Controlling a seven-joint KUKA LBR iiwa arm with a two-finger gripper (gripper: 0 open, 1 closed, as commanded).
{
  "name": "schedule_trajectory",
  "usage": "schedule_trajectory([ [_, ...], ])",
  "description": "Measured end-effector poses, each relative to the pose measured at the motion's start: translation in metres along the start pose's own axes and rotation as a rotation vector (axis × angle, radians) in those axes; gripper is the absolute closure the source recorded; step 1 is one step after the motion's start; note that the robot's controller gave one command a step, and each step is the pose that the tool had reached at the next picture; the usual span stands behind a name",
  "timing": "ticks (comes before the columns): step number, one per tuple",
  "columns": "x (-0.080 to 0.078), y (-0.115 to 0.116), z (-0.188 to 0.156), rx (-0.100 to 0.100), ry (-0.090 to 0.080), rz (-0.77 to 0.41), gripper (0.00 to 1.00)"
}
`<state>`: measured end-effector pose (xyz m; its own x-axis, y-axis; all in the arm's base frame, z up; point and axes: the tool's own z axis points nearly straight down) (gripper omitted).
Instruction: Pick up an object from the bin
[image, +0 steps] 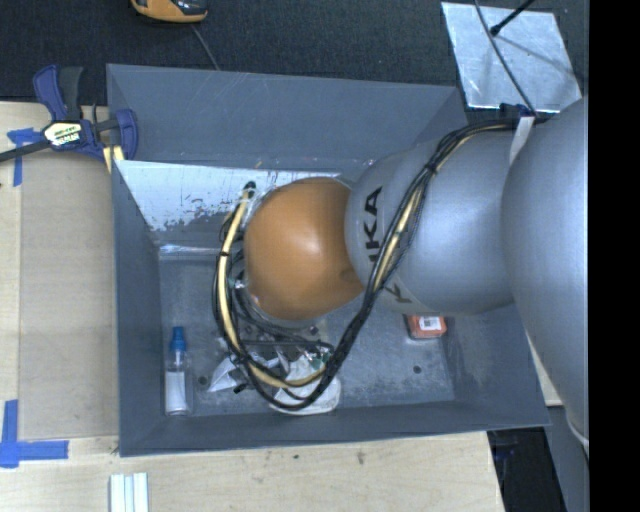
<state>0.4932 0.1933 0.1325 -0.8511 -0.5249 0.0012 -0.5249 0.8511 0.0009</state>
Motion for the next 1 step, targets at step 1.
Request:
schedule_trajectory([
  [1,-0.0005,-0.0001,-0.0200,0.000,-0.002,0.000,1.00],
])
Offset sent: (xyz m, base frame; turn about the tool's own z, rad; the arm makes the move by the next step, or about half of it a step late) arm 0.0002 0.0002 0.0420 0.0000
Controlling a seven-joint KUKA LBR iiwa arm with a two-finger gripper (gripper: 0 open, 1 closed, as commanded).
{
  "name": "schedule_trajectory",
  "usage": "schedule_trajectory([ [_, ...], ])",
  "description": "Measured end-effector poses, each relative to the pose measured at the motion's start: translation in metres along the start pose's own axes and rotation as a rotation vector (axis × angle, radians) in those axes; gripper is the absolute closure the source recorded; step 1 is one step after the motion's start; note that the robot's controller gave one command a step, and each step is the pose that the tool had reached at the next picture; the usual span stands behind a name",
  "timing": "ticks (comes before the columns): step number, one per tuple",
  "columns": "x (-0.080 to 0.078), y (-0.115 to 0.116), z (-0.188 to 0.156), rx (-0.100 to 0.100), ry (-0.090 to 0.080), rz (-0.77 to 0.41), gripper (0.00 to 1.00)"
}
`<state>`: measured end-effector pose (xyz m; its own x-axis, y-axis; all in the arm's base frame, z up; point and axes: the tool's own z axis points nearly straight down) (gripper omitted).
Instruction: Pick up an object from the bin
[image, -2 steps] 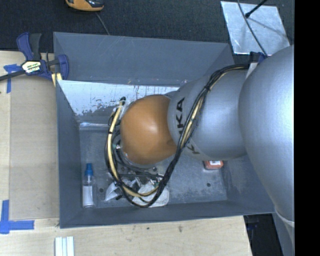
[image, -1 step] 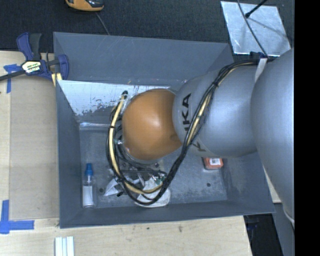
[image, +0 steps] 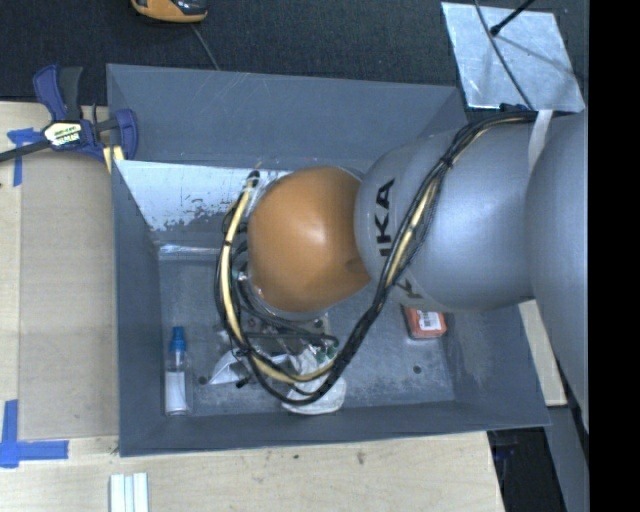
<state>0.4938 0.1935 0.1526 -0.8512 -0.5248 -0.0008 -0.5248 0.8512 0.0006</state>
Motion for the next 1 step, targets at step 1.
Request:
schedule_trajectory([
  [1,-0.0010,-0.0002,-0.0148,0.001,-0.005,0.001,1.00],
])
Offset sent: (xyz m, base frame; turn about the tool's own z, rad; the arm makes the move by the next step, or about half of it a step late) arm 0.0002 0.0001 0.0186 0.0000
